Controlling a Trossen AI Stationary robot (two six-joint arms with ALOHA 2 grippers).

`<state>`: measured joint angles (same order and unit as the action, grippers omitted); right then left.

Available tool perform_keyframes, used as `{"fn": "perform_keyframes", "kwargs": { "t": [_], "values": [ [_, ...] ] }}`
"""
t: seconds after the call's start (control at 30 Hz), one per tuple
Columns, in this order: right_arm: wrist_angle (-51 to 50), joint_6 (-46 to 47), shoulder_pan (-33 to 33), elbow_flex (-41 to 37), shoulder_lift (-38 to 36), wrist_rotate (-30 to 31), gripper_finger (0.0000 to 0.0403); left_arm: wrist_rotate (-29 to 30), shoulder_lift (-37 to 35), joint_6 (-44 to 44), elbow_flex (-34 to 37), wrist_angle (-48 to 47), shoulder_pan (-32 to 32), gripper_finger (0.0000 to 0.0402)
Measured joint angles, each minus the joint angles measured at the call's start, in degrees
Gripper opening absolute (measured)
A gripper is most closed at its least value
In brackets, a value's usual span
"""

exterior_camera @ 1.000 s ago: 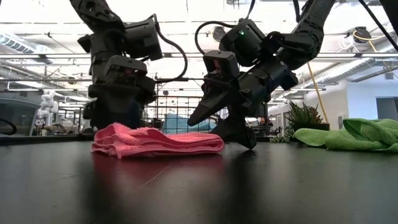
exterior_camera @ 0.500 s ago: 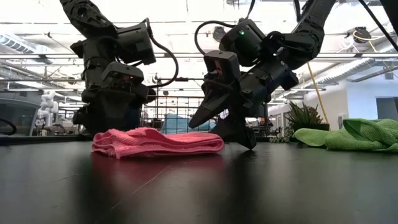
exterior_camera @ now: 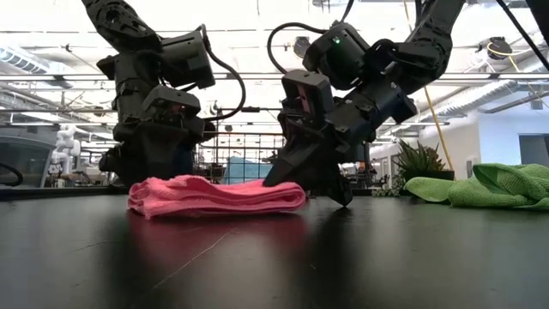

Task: Fold microfiber towels
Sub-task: Put the pink microfiber cloth into the wire basket

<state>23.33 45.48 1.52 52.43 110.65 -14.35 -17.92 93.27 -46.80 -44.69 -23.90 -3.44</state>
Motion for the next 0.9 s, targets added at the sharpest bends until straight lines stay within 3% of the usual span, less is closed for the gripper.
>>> {"fn": "perform_keyframes", "kwargs": {
  "t": [0.07, 0.13, 0.37, 0.67, 0.9],
  "values": [
    [0.1, -0.8, 0.0, 0.0, 0.0, 0.4, 0.0012, 0.3, 0.0, -0.4, 0.0, 0.1, 0.1, 0.0197],
    [0.2, -0.9, 0.0, 0.0, 0.0, 0.7, 0.0009, 0.9, 0.0, -0.8, 0.1, 0.3, 0.2, 0.0168],
    [0.3, -0.3, 0.0, 0.0, -0.1, 0.8, 0.0003, 2.8, 0.1, -0.2, 0.2, 0.5, 0.2, 0.0014],
    [-1.1, -3.1, -0.1, 4.8, -0.6, 0.7, 0.0001, 3.3, 0.5, 0.8, -2.2, 3.1, 0.3, 0.0006],
    [-17.6, -11.4, -0.1, 14.6, -2.3, -0.8, 0.0001, 5.2, 0.2, 5.7, -9.9, -0.7, -0.5, 0.0003]
  ]
}}
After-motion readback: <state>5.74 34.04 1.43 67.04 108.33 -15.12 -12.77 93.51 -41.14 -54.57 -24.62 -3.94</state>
